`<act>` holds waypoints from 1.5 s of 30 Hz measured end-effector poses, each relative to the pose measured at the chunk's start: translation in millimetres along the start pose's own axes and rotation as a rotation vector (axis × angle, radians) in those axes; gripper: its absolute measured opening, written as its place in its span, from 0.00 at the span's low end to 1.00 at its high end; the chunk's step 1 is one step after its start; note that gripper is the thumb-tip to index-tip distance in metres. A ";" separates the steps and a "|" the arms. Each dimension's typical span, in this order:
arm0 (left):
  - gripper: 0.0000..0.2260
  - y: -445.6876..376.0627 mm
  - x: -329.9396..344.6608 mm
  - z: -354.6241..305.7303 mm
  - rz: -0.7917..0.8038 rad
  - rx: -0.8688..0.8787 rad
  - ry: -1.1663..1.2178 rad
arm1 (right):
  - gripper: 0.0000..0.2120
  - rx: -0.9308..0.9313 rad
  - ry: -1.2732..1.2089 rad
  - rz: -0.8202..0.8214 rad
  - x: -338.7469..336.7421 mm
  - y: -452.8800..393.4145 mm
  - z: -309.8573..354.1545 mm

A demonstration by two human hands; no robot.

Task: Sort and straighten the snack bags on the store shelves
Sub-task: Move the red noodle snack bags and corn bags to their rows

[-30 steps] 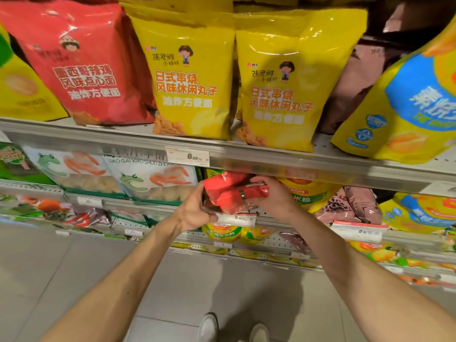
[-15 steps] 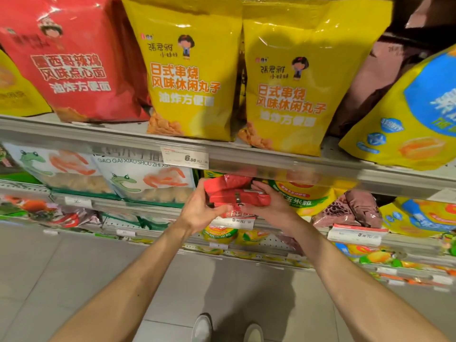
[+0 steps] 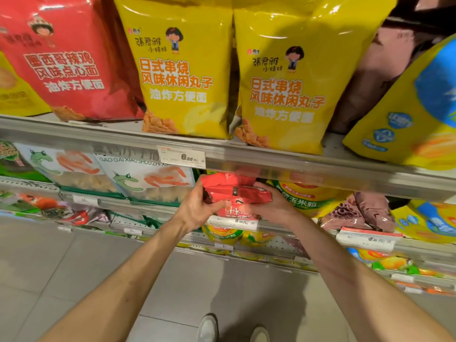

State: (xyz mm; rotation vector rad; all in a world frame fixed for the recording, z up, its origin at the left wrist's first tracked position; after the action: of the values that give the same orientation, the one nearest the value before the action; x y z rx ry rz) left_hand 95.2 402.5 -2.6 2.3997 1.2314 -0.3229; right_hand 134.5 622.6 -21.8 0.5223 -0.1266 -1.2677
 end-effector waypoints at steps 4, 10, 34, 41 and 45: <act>0.31 16.9 2.0 -12.8 -0.021 0.040 0.035 | 0.16 -0.047 0.060 -0.038 3.8 17.5 6.6; 0.28 55.7 9.6 -22.3 -0.054 0.028 0.144 | 0.17 -0.132 0.186 0.028 16.2 49.9 15.4; 0.25 271.1 -74.1 -3.6 -0.271 0.135 0.625 | 0.15 -0.276 -0.310 -0.246 258.0 156.5 114.9; 0.22 310.6 -168.7 -17.3 -0.351 0.239 0.645 | 0.17 -0.342 -0.234 -0.213 318.0 130.7 210.5; 0.22 300.9 -223.2 -36.1 -0.401 0.284 0.654 | 0.10 -0.425 -0.220 -0.201 323.8 108.5 268.3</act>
State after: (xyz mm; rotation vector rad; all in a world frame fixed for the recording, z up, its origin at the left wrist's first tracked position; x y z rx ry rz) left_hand 211.2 103.6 194.4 2.5727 2.0869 0.2191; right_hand 229.5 261.0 199.2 0.0281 0.0139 -1.4972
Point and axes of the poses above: each hand's wrist, its own y-axis away from the middle knuckle, its own x-axis out of the palm, z = x × y, the point moved 2 cm from there along -y, towards the middle knuckle, and after that the axes turned 12 degrees about z, right-handed, at the moved point
